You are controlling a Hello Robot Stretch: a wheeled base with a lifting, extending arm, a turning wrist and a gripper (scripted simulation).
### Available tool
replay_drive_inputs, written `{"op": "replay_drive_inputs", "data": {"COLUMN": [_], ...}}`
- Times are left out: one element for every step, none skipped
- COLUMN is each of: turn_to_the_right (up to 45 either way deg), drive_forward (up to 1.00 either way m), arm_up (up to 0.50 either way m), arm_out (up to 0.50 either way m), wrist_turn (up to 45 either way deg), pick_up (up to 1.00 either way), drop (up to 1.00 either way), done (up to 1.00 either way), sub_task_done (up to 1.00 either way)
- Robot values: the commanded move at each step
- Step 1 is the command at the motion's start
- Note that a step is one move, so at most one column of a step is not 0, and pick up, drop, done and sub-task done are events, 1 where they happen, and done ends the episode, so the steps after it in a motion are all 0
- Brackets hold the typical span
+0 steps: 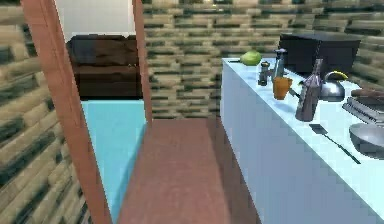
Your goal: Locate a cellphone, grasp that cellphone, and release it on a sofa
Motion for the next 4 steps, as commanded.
{"op": "replay_drive_inputs", "data": {"turn_to_the_right": [0.0, 0.0, -45.0, -9.0], "drive_forward": [1.00, 0.80, 0.00, 0.00], "arm_up": [0.00, 0.00, 0.00, 0.00], "arm_out": [0.00, 0.00, 0.00, 0.00], "wrist_turn": [0.0, 0.0, 0.0, 0.0], "pick_up": [0.00, 0.00, 0.00, 0.00], "drop": [0.00, 0.00, 0.00, 0.00], "done": [0.00, 0.00, 0.00, 0.00], "sub_task_done": [0.00, 0.00, 0.00, 0.00]}}
